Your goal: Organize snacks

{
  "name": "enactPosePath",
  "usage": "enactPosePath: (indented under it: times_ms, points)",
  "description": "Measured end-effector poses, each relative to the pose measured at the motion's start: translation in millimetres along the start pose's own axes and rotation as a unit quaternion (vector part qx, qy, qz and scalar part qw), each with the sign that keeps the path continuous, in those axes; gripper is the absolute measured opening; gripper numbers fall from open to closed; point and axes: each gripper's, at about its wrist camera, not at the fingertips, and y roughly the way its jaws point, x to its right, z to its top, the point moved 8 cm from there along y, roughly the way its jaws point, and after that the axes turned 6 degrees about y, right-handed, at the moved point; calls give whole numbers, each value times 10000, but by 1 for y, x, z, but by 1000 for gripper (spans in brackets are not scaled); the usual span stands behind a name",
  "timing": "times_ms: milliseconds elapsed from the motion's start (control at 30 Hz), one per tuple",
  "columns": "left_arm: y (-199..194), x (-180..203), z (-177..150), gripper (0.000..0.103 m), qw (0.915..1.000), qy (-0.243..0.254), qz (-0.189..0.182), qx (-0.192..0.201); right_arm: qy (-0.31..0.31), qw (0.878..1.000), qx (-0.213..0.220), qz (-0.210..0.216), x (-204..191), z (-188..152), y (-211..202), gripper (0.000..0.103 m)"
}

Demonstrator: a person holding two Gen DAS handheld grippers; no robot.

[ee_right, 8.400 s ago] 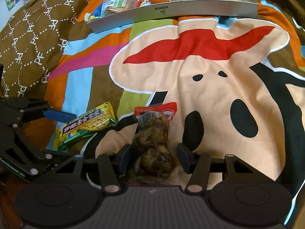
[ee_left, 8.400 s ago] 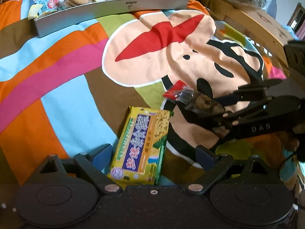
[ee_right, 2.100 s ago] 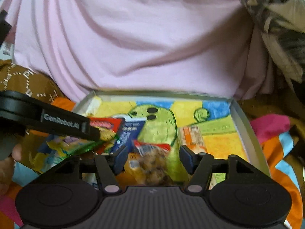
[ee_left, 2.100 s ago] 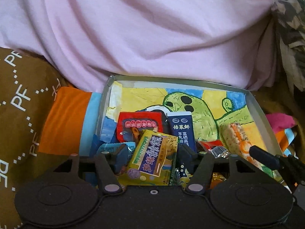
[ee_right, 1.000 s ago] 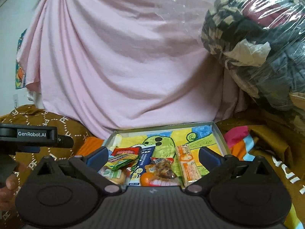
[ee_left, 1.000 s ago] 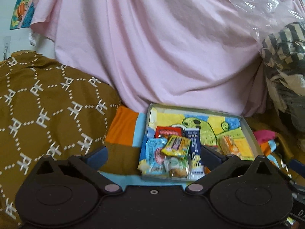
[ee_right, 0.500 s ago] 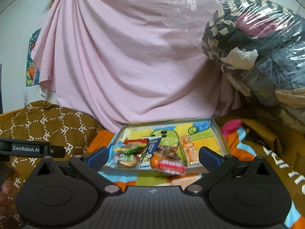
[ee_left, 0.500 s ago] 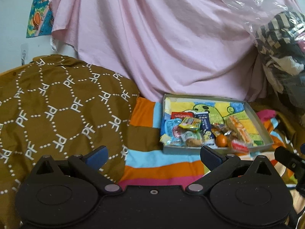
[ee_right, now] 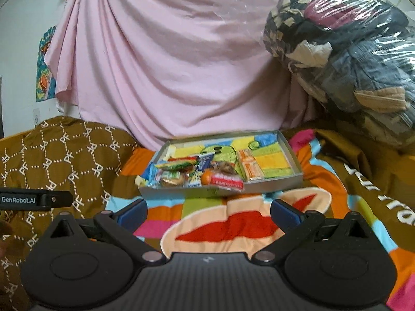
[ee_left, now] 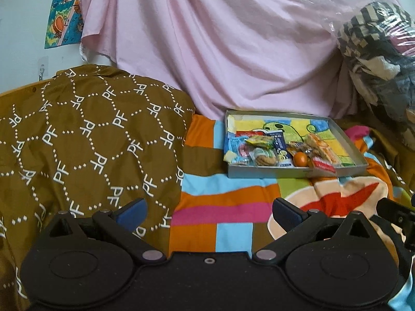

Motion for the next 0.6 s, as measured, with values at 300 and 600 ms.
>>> enactPosePath:
  times_ms: [300,600]
  points:
    - [-8,2,-29,102,9999,66,-80,-66,-54,9999,-60,-130,2,-16,-13,103]
    - [-15,5,-37,102,9997,155,-186,-93,-82,9997,-194,-132,-2,-28,-16,103]
